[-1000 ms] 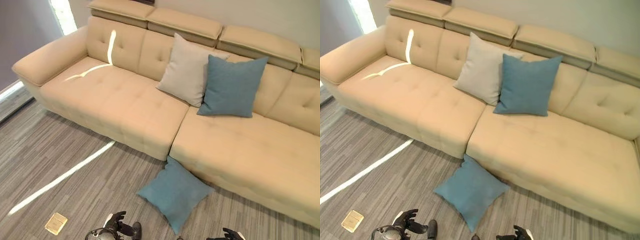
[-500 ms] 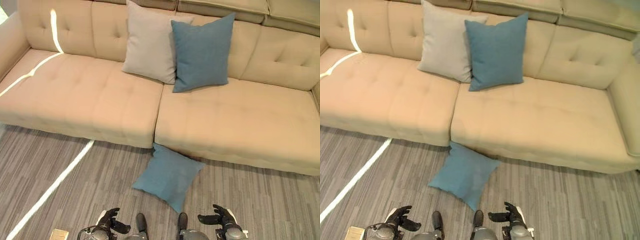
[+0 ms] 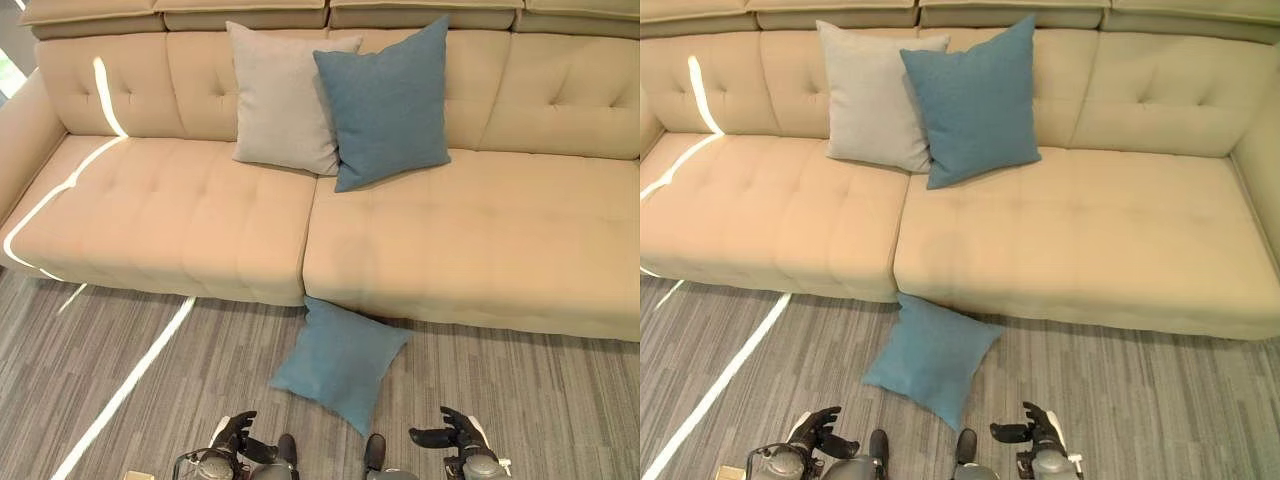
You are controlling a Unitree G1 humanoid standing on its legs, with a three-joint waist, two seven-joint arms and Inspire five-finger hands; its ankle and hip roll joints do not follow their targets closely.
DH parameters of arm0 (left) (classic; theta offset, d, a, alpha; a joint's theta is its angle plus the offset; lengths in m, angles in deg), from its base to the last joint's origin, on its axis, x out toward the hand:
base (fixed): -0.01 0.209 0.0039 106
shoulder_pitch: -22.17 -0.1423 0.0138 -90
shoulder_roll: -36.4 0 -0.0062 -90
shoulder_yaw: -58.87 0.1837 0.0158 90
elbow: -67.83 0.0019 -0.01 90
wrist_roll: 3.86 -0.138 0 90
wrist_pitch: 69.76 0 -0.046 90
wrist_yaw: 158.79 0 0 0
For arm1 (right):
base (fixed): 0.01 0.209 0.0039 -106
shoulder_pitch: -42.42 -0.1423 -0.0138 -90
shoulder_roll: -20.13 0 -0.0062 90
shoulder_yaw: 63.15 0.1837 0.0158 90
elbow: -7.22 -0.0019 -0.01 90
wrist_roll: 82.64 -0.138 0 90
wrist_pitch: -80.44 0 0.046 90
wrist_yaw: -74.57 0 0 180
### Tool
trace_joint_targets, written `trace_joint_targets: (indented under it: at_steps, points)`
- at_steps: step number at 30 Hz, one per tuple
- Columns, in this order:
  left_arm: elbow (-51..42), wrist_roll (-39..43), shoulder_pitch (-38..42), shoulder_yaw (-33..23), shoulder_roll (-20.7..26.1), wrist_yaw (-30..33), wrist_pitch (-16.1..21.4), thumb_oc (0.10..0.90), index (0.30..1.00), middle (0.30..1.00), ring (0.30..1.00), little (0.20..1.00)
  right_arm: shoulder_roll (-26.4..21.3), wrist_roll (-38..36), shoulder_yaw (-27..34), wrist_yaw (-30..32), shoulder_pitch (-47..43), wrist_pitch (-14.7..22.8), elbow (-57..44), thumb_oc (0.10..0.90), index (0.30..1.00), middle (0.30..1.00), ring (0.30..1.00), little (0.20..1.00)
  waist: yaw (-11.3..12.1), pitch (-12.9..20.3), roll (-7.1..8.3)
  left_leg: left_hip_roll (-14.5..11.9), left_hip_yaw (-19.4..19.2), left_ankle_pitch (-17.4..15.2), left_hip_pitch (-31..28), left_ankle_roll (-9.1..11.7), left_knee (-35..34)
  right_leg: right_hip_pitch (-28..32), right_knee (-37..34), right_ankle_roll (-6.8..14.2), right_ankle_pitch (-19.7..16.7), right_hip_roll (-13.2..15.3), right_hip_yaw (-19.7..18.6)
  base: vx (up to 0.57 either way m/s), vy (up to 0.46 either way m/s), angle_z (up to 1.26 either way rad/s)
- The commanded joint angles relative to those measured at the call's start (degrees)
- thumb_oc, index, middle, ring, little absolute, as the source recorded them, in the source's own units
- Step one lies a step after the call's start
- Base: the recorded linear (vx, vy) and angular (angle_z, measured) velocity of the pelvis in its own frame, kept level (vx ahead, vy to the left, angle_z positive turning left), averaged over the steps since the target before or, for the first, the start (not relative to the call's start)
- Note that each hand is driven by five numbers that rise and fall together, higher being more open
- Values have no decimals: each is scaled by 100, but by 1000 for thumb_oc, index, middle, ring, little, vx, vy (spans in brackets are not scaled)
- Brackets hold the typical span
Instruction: Pick up all the scattered cushions and arrange them neatly on the sofa.
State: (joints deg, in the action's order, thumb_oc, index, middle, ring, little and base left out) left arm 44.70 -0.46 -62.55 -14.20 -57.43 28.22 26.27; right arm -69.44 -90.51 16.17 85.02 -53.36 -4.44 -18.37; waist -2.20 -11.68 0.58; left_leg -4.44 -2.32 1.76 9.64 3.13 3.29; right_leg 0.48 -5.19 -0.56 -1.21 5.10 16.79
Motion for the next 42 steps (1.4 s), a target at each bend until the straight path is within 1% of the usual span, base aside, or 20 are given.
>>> trace_joint_targets:
  at_steps: [1, 4, 7, 14, 16, 17, 18, 19, 20, 22, 25, 26, 27, 28, 29, 30, 32, 33, 37, 42]
  points:
    - [98, -34, 201, 166, 31, 50, 132, 800, 900, 900, 900, 900, -208, -48, -31, 153, 124, 189, -99, 800, 900, 900, 900, 900, 18, 51, 19, 142, 48, -278, -117, 56, -9, -273, 725, 512, 742, -125, -378, 109, 181, -49]
    - [56, -8, 308, 183, 145, 118, 152, 800, 900, 900, 900, 900, -203, -76, -54, 196, 22, 173, -160, 800, 900, 900, 900, 900, 27, -102, 65, 197, -163, -341, -6, -52, 75, -578, 906, 605, 637, -10, -636, -12, 192, -18]
    - [22, 65, 362, 164, 193, 162, 181, 800, 900, 900, 900, 900, -195, -106, -69, 208, -66, 172, -172, 800, 900, 900, 900, 900, 52, -181, 102, 206, -262, -384, 128, -98, 178, -789, 1014, 638, 582, 40, -697, -70, 90, -63]
    - [-575, 1046, 826, -132, 380, 624, 527, 800, 900, 900, 900, 900, -175, -652, 118, 572, -596, 348, -363, 800, 900, 900, 900, 900, 102, -662, 91, 318, -346, -455, 1047, -175, 661, -1843, 1559, 644, 494, 274, -717, -121, 38, -3]
    - [-753, 1342, 1117, -150, 442, 820, 637, 800, 900, 900, 900, 900, -170, -865, 167, 798, -864, 433, -515, 800, 900, 900, 900, 900, 93, -784, 49, 330, -373, -451, 1507, -188, 886, -2320, 1789, 620, 472, 346, -685, -150, 12, -2]
    - [-783, 1395, 1463, -77, 518, 1035, 697, 800, 900, 900, 900, 900, -173, -958, 176, 1037, -1153, 447, -502, 800, 900, 900, 900, 900, 64, -903, -37, 312, -358, -629, 1948, -178, 1175, -2815, 2114, 636, 627, 405, -705, -98, 9, -5]
    - [-780, 1395, 1471, -77, 518, 1035, 698, 800, 900, 900, 900, 900, -173, -958, 177, 1037, -1160, 447, -499, 800, 900, 900, 900, 900, 65, -893, -38, 310, -358, -640, 1974, -179, 1196, -2839, 2131, 636, 636, 406, -706, -101, 24, -7]
    - [-773, 1368, 1662, -43, 563, 1125, 707, 800, 900, 900, 900, 900, -174, -998, 184, 1138, -1333, 486, -567, 800, 900, 900, 900, 900, 40, -918, -70, 282, -372, -655, 2290, -190, 1365, -3135, 2262, 627, 638, 452, -728, -151, 12, -4]
    - [-772, 1363, 2073, 48, 659, 1375, 737, 800, 900, 900, 900, 900, -185, -1051, 133, 1433, -1632, 569, -661, 800, 900, 900, 900, 900, -1, -1004, -138, 243, -375, -675, 2864, -216, 1650, -3728, 2563, 616, 670, 507, -751, -192, 17, -2]
    - [-799, 1388, 2269, 34, 703, 1497, 758, 800, 900, 900, 900, 900, -195, -1074, 167, 1565, -1811, 645, -760, 800, 900, 900, 900, 900, -17, -994, -175, 218, -369, -699, 3210, -229, 1815, -4076, 2728, 606, 702, 536, -790, -105, 6, 5]
    - [-758, 1554, 2836, 64, 781, 1820, 829, 800, 900, 900, 900, 900, -226, -1099, 161, 2022, -2301, 785, -863, 800, 900, 900, 900, 900, -65, -1063, -310, 182, -316, -741, 4091, -280, 2273, -4971, 3234, 564, 804, 591, -876, -63, 10, 5]
    - [-752, 1590, 3130, 75, 816, 1962, 856, 800, 900, 900, 900, 900, -280, -1062, 175, 2268, -2571, 874, -932, 800, 900, 900, 900, 900, -78, -1065, -392, 158, -281, -793, 4615, -309, 2568, -5528, 3574, 535, 892, 614, -953, -32, 11, 0]
    - [-744, 1591, 3143, 75, 816, 1963, 858, 800, 900, 900, 900, 900, -280, -1060, 176, 2271, -2582, 875, -927, 800, 900, 900, 900, 900, -76, -1047, -392, 158, -281, -801, 4655, -310, 2590, -5571, 3598, 534, 901, 617, -957, 0, 0, 0]
    - [-680, 1621, 3387, 102, 871, 2070, 864, 800, 900, 900, 900, 900, -353, -1069, 188, 2467, -2852, 949, -959, 800, 900, 900, 900, 900, -96, -1074, -452, 122, -267, -848, 5085, -326, 2828, -6037, 3888, 517, 964, 638, -1042, 2, 23, -4]
    - [-672, 1623, 3401, 101, 870, 2069, 866, 800, 900, 900, 900, 900, -355, -1070, 188, 2468, -2865, 950, -953, 800, 900, 900, 900, 900, -94, -1058, -452, 121, -269, -856, 5122, -327, 2849, -6077, 3911, 517, 971, 640, -1048, 5, 37, -3]
    - [-587, 1639, 3607, 103, 907, 2095, 824, 800, 900, 900, 900, 900, -424, -1121, 181, 2505, -3106, 988, -951, 800, 900, 900, 900, 900, -93, -1037, -506, 145, -304, -887, 5480, -350, 3006, -6463, 4081, 494, 1015, 627, -1121, 0, 0, 0]
    - [-557, 1726, 3733, 95, 925, 2099, 820, 800, 900, 900, 900, 900, -443, -1162, 162, 2531, -3222, 996, -968, 800, 900, 900, 900, 900, -97, -1024, -523, 157, -313, -917, 5677, -368, 3095, -6685, 4200, 497, 1037, 617, -1140, -1, 3, -6]
    - [-515, 1851, 3980, 142, 989, 2083, 821, 800, 900, 900, 900, 900, -539, -1258, 94, 2524, -3511, 1013, -902, 800, 900, 900, 900, 900, -85, -993, -554, 181, -317, -957, 6027, -397, 3294, -7064, 4395, 483, 1070, 599, -1222, -2, -7, -7]
    - [-467, 1956, 4367, 189, 1154, 2061, 751, 800, 900, 900, 900, 900, -681, -1353, -82, 2432, -3918, 955, -1009, 800, 900, 900, 900, 900, -95, -1031, -535, 219, -303, -1074, 6712, -464, 3748, -7773, 4833, 485, 1127, 538, -1385, 18, 8, -6]
    - [-439, 2116, 4768, 261, 1323, 2082, 705, 800, 900, 900, 900, 900, -701, -1444, -201, 2418, -4212, 973, -1145, 800, 900, 900, 900, 900, -119, -1080, -512, 220, -293, -1200, 7300, -497, 4292, -8322, 5313, 440, 1260, 515, -1456, 49, -13, -6]
